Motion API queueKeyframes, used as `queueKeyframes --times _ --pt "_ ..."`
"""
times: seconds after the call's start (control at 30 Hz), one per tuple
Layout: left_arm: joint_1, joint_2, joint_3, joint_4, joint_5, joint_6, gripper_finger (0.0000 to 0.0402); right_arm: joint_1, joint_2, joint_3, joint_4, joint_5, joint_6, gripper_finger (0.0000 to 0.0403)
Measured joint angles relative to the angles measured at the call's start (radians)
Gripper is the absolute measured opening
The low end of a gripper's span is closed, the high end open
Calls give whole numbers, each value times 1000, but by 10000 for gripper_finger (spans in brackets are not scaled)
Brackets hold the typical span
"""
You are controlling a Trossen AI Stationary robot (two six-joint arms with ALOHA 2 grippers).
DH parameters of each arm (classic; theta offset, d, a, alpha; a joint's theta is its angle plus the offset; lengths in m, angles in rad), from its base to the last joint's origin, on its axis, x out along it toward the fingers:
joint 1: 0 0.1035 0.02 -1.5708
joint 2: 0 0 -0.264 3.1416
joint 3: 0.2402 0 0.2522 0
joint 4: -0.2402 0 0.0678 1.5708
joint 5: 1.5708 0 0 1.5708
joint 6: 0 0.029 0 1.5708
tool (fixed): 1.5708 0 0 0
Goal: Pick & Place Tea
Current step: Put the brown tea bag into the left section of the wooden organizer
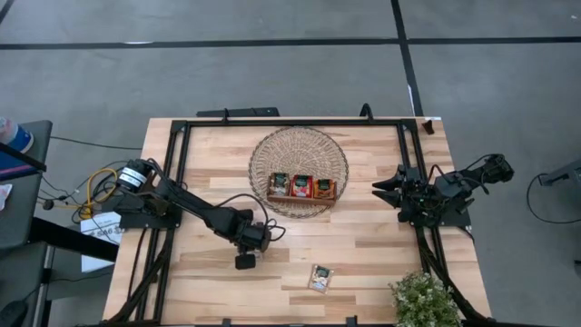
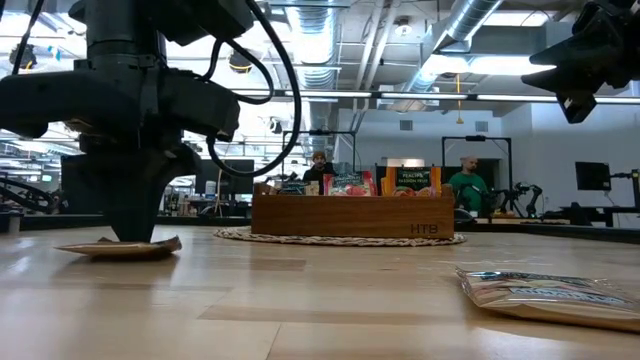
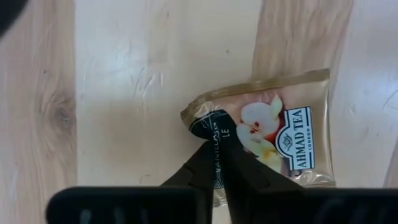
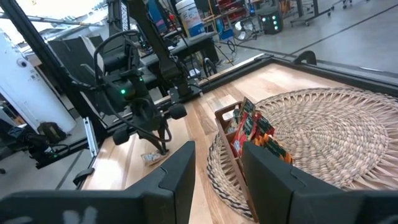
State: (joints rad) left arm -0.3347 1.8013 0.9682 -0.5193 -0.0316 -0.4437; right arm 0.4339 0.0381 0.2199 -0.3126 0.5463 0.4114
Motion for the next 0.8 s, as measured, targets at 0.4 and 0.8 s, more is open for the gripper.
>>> queueKeyframes --times 0.4,0.8 --pt "3 -17 113 -177 -177 37 0 0 0 0 1 0 0 123" --pt "24 -21 399 -335 -632 335 0 0 0 0 0 0 0 123"
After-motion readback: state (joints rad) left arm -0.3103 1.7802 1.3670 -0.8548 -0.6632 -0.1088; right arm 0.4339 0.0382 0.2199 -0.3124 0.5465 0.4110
